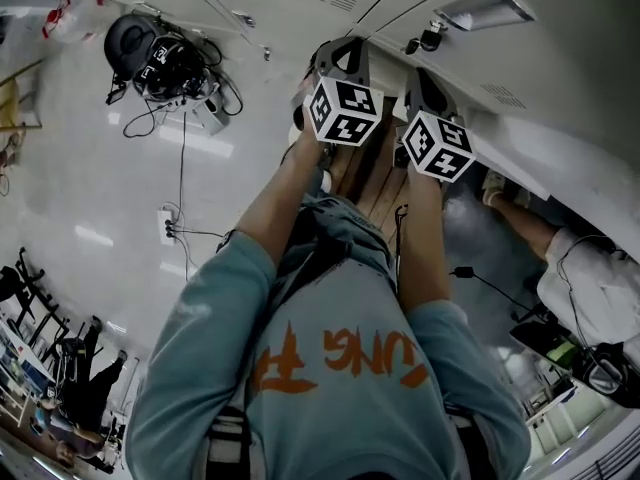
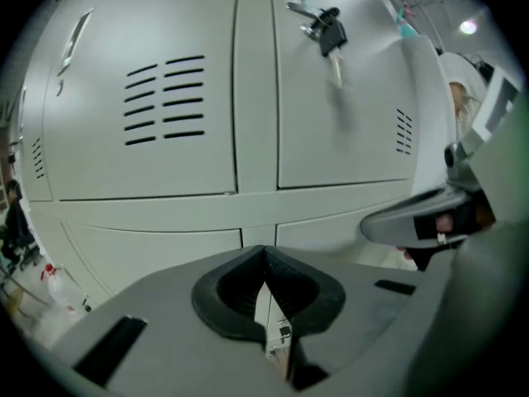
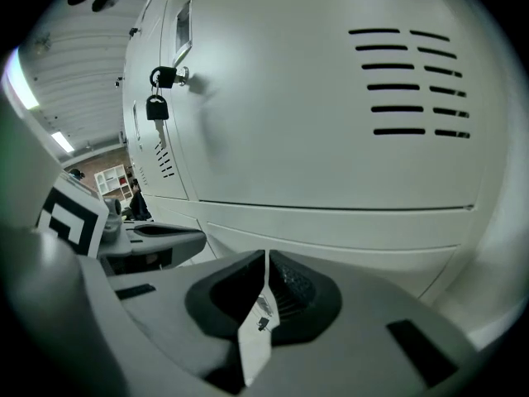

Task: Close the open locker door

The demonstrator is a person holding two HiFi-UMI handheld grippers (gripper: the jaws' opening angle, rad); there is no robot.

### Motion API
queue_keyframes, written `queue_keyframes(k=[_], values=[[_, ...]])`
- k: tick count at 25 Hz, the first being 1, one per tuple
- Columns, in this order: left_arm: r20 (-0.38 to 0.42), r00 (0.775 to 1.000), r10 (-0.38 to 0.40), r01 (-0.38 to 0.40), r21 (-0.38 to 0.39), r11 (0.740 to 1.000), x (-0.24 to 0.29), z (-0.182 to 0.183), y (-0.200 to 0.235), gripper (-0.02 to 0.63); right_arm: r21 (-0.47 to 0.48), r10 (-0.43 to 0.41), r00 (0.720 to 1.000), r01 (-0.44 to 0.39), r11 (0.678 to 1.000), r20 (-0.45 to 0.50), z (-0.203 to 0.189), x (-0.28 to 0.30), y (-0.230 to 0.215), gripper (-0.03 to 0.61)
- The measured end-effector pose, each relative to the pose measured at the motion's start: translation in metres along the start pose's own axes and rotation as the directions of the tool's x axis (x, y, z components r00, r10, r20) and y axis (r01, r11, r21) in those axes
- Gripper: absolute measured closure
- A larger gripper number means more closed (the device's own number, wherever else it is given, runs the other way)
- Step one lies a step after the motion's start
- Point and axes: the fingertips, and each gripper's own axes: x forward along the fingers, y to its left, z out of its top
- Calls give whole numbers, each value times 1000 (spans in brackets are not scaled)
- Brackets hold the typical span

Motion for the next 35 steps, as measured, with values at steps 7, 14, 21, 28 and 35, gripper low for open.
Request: queue_keyframes(k=[7, 14, 21, 28, 35], values=[[77, 997, 31, -18, -161, 987, -42, 25, 0, 592, 50, 16, 998, -19, 999, 63, 2, -34, 6, 541], [171, 985, 27, 7, -197, 980, -109, 52, -14, 592, 33, 62, 981, -69, 997, 185, 27, -89, 20, 543], [250, 968, 38, 2, -157, 988, -166, 83, -32, 592, -66, 167, 928, -154, 986, 332, 71, -154, 38, 548], [352, 934, 65, -47, -60, 997, -212, 130, -47, 592, -112, 87, 912, -46, 993, 400, 107, -202, 19, 546], [400, 910, 110, -103, -37, 994, -231, 156, -42, 592, -182, 161, 883, -88, 979, 440, 135, -216, 39, 546]])
